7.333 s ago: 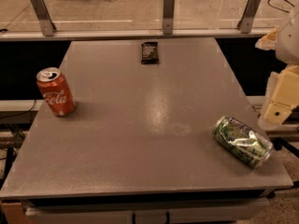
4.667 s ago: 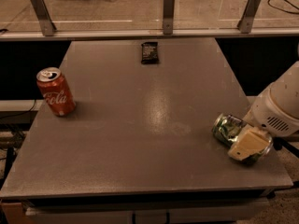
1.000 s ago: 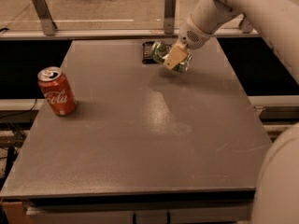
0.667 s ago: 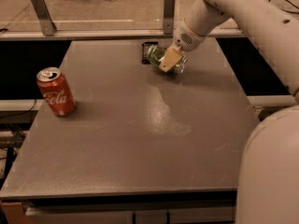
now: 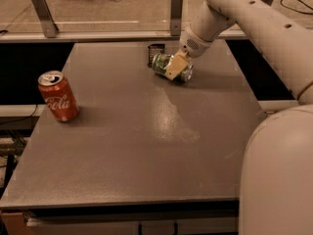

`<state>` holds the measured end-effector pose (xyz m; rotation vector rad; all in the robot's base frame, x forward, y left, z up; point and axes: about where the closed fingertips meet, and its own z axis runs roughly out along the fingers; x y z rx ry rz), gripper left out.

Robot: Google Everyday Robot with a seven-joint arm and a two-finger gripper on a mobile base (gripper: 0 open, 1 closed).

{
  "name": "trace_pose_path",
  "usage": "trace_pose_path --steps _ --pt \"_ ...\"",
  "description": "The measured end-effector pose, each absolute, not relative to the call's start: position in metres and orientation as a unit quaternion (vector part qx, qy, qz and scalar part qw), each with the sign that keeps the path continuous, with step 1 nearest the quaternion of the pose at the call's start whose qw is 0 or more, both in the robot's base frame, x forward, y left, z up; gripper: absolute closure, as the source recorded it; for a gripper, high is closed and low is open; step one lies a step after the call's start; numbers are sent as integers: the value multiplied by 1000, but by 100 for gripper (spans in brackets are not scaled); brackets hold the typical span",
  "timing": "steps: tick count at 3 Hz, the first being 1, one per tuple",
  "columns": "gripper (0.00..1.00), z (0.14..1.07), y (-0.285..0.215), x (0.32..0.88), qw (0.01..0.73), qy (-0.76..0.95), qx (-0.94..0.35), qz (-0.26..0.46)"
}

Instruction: Move green can near rxbar chocolate

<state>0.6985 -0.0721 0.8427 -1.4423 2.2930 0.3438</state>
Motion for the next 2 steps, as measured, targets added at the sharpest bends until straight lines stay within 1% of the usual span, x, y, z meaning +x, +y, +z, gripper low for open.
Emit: trace_pose_path --steps 1,2 --pt "13 839 -73 699 201 822 -519 122" --pt "0 837 -77 699 200 822 -519 120"
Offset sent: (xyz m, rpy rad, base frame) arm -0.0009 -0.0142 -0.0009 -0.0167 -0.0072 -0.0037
